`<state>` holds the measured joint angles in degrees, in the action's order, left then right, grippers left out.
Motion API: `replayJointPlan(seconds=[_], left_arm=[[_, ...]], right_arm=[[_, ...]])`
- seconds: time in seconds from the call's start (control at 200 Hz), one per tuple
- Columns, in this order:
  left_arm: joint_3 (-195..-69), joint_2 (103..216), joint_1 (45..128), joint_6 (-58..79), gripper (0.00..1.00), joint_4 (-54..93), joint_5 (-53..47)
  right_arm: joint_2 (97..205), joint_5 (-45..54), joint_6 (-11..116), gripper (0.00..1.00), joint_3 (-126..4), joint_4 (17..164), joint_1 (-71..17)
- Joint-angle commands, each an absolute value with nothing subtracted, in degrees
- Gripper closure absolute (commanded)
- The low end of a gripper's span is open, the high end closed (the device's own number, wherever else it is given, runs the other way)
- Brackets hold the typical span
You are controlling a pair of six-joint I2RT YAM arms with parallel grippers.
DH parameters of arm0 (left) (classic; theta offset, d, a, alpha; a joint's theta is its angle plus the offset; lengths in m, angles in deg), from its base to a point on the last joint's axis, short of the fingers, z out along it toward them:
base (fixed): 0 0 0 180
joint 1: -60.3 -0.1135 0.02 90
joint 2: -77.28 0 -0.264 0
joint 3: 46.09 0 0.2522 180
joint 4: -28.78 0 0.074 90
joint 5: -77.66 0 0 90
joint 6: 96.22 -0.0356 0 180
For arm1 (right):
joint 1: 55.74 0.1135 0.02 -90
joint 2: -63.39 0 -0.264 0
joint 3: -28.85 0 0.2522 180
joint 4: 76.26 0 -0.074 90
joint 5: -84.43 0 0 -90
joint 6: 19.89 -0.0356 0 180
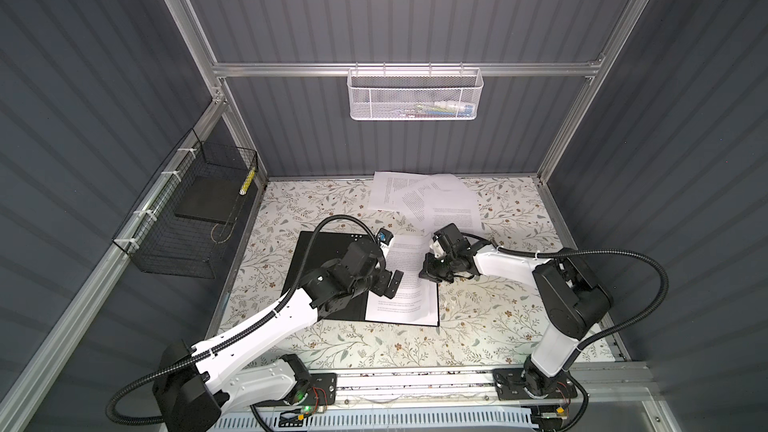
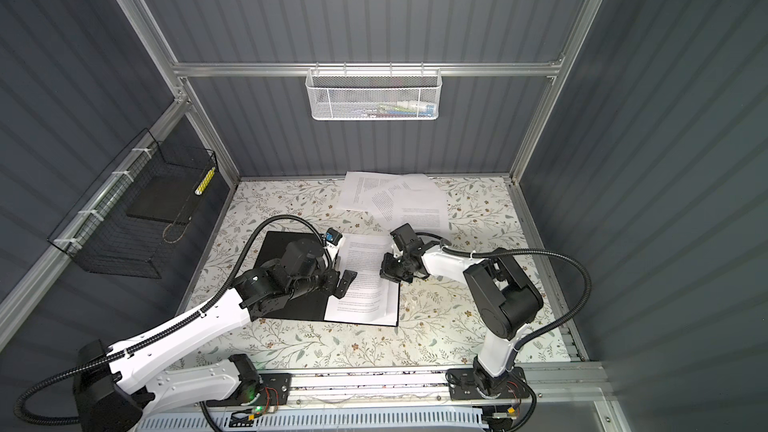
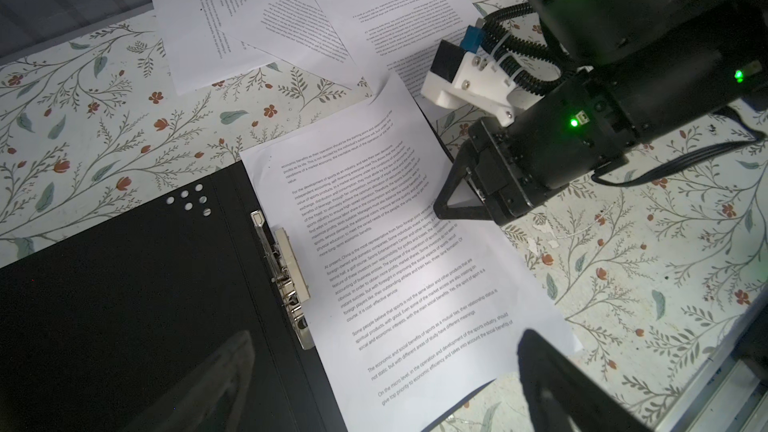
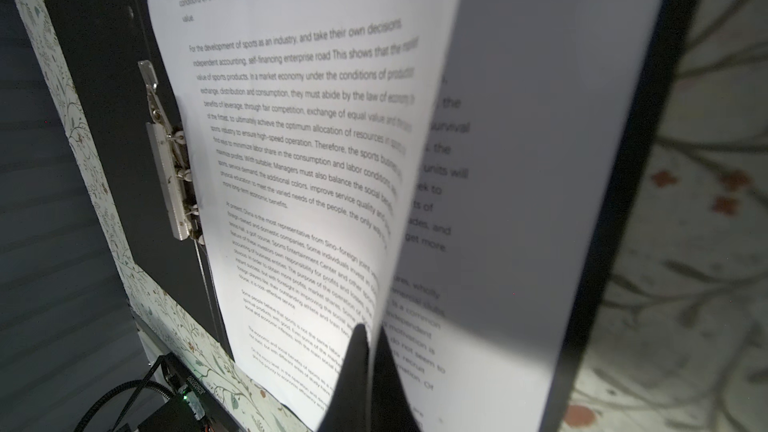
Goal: Put the files into the folder
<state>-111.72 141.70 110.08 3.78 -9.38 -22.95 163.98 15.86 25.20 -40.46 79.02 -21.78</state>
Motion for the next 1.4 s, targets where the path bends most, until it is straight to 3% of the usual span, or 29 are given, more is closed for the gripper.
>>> replayJointPlan(seconds=[0.0,0.22,0.505,0.84,1.396], left_arm=[[-112.08,142.03,109.64,2.57,0.0,-9.76,-22.31],[-112.09,142.03,109.61,2.52,0.0,-9.76,-22.22],[-112.02,141.89,109.6,2.56,0.0,-9.75,-22.27],[-111.92,141.79,109.6,2.48,0.0,-9.67,-21.99],[-111.92,141.52,109.62,2.44,0.0,-9.59,-21.87]], right_arm=[[164.98,16.09,26.01,1.0,-42.01,77.53,-21.29],[164.68,15.7,25.94,0.99,-41.77,77.58,-21.37],[165.1,15.7,26.42,0.88,-42.98,76.8,-21.37],[164.31,11.55,27.04,0.66,-43.43,74.19,-21.35],[163.9,5.67,28.83,0.55,-45.56,68.05,-21.55]])
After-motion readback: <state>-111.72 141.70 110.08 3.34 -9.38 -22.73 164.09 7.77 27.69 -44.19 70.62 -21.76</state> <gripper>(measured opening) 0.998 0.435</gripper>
